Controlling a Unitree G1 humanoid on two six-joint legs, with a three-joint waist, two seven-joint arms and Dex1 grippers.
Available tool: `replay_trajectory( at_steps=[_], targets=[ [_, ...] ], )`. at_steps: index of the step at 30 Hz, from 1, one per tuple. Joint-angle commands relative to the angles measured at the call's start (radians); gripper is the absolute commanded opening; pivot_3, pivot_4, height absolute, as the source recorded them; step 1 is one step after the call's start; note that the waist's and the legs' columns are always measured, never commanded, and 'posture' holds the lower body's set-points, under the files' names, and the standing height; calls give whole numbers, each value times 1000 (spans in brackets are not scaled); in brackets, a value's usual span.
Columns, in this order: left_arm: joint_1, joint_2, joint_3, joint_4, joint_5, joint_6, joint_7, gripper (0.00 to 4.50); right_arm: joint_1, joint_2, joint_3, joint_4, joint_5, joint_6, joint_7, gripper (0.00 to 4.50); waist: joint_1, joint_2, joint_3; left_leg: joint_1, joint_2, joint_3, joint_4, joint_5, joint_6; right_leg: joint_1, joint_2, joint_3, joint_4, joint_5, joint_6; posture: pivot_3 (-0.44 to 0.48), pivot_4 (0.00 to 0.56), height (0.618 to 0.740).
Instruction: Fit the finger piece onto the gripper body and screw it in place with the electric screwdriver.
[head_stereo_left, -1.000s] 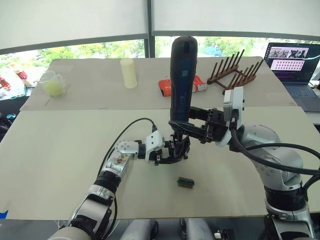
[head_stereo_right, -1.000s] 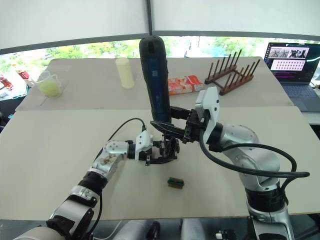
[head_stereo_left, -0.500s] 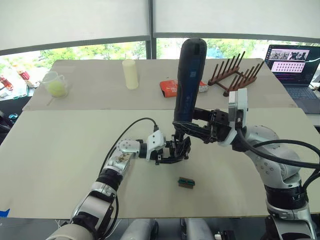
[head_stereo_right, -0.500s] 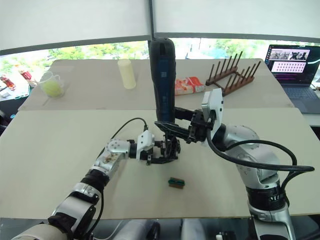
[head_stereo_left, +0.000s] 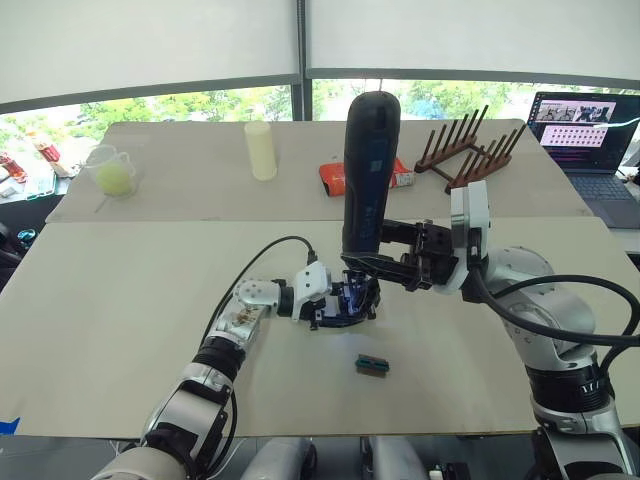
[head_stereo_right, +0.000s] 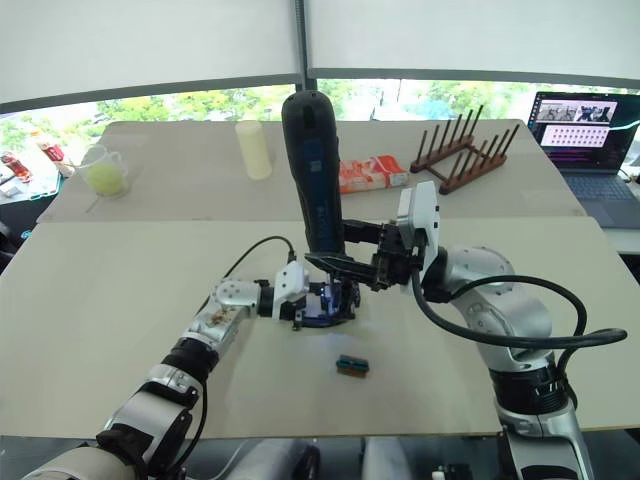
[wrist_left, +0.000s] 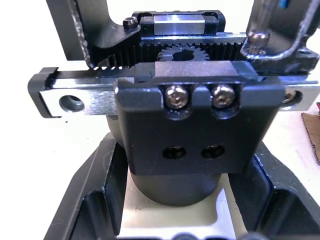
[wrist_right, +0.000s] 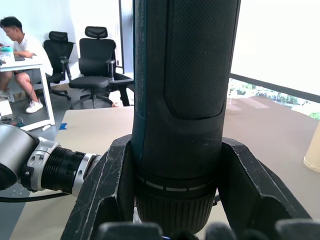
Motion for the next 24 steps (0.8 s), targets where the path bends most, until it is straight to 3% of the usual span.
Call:
replay_trajectory(
  at_steps=[1, 24],
  targets=[
    [-36, 5, 22, -10, -6, -21, 12, 2315, 44, -23, 53, 67, -66, 25, 13, 1915, 0, 0, 0, 0, 0, 0, 0, 0, 0, 0, 0, 0, 0, 0, 0, 0, 150, 740],
    [-24, 14, 14, -21, -4, -29, -14, 2315, 53, -23, 4, -25, -17, 37, -58, 1915, -1, 0, 0, 1, 0, 0, -1, 0, 0, 0, 0, 0, 0, 0, 0, 0, 150, 740]
  ],
)
